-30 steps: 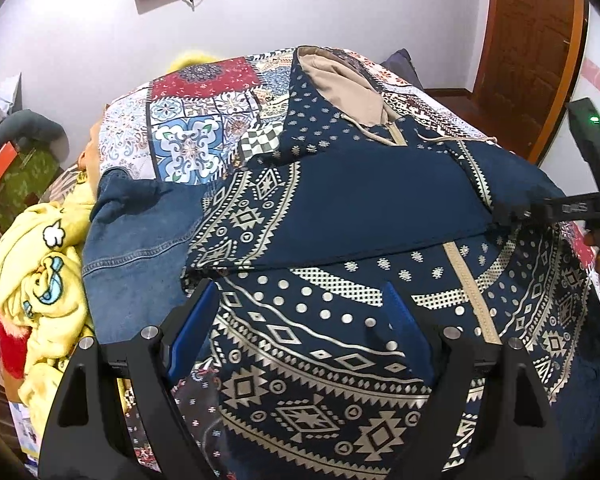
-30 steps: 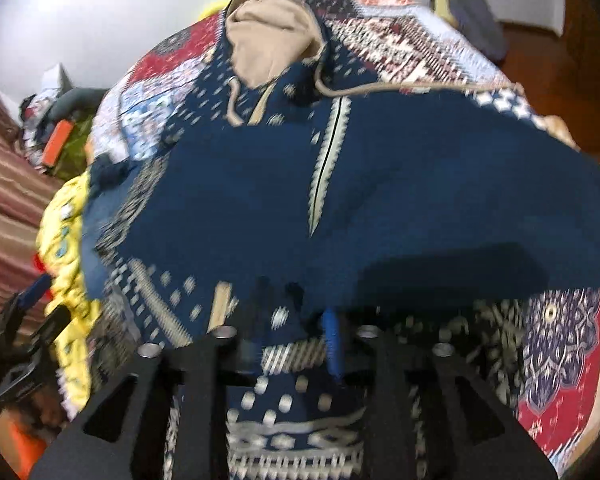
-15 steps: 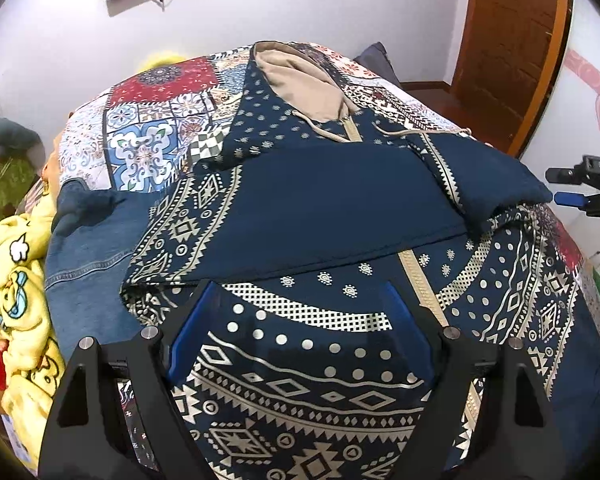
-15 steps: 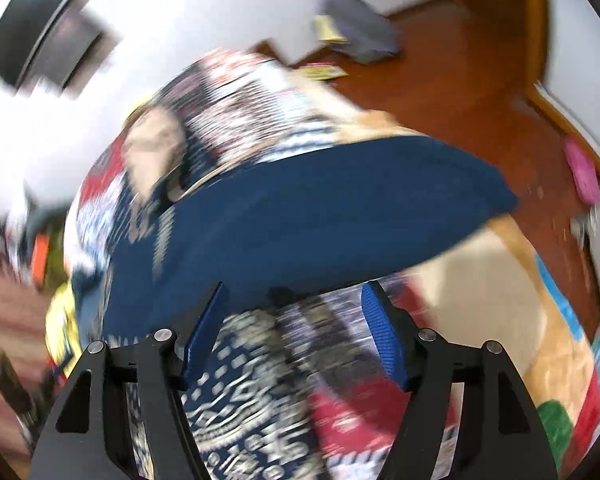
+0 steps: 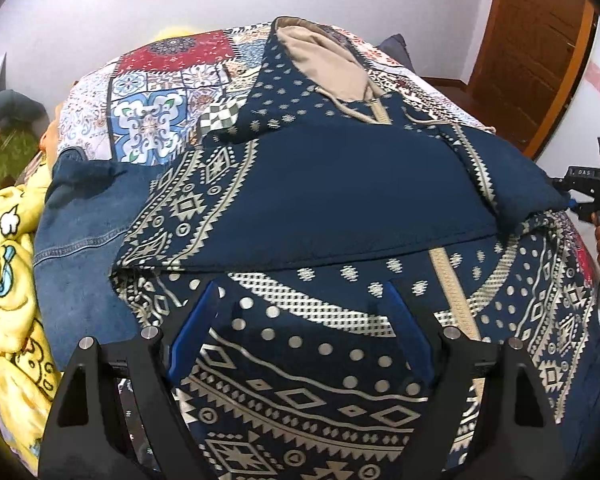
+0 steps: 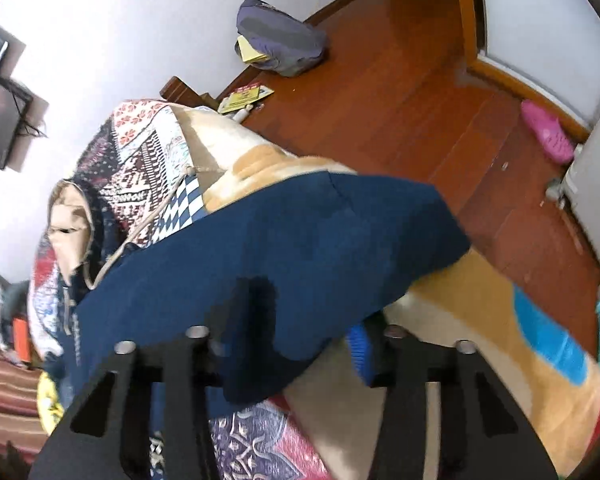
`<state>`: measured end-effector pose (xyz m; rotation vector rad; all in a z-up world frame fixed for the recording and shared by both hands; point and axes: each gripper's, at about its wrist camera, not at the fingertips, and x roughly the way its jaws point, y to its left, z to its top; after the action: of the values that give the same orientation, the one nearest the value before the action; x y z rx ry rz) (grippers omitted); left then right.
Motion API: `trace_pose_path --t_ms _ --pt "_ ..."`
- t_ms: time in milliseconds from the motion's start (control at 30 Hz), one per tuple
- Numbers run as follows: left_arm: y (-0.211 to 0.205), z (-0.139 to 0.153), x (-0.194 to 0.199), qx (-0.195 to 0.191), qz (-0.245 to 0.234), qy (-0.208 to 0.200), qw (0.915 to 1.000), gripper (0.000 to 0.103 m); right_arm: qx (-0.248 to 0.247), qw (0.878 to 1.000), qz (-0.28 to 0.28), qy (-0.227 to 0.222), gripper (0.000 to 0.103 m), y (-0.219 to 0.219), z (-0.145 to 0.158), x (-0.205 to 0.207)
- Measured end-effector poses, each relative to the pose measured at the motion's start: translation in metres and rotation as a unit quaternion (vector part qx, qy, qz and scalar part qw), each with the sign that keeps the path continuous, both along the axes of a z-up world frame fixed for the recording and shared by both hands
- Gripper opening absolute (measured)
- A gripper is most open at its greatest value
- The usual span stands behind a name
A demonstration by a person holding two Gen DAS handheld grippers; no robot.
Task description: Fold large clothes
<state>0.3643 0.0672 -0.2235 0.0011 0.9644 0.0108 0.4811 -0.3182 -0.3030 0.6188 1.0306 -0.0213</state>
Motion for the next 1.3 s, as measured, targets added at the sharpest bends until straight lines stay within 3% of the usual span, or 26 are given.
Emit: trace_pose_path --t_ms 33,67,133,367,500,667,867,1000,1167,1233,1300 --pt "0.001 0.0 -0.001 0.001 0.0 0.0 1.0 0.083 -0.007 1.0 0.004 -0.004 0.013 0.0 0.003 0.001" --pt "0.003 0.0 -0.003 0.004 0.001 -0.001 1.0 0.083 -0.003 1.0 0.013 -0.012 0.005 -0.002 0.007 0.0" --pt "0.008 0.002 -0.007 0.007 0.003 -0.005 1.0 0.083 0.02 0.999 0.03 -0.034 0.005 0.001 0.022 -0.001" --pt "0.029 0.022 -0.028 -0.008 0.013 -0.034 0.9993 0.083 -0.038 0.983 0.111 -0.141 0.005 0.07 0.123 -0.016" --pt "0.046 0.035 -0.043 -0.02 0.018 -0.052 0.9983 0.083 -0.042 0.962 0.183 -0.196 0.005 0.143 0.182 -0.032" --pt "0.069 0.046 -0.063 -0.034 0.029 -0.069 0.9966 0.083 -0.026 0.938 0.27 -0.215 0.005 0.247 0.209 -0.042" --pt "0.11 0.048 -0.084 -0.046 0.057 -0.076 0.9944 0.083 -0.009 0.916 0.361 -0.173 0.005 0.362 0.167 -0.049" --pt "0.137 0.039 -0.091 -0.052 0.083 -0.065 0.9931 0.083 -0.02 0.905 0.414 -0.097 0.005 0.427 0.099 -0.055" --pt "0.162 0.025 -0.097 -0.067 0.108 -0.047 0.9908 0.083 -0.054 0.896 0.441 -0.026 0.008 0.447 0.033 -0.069" --pt "0.164 0.022 -0.096 -0.063 0.11 -0.042 0.991 0.083 -0.038 0.9 0.435 0.002 0.008 0.439 0.021 -0.07" --pt "0.163 0.02 -0.093 -0.059 0.11 -0.038 0.9914 0.083 -0.01 0.9 0.435 0.032 0.015 0.427 0.017 -0.067"
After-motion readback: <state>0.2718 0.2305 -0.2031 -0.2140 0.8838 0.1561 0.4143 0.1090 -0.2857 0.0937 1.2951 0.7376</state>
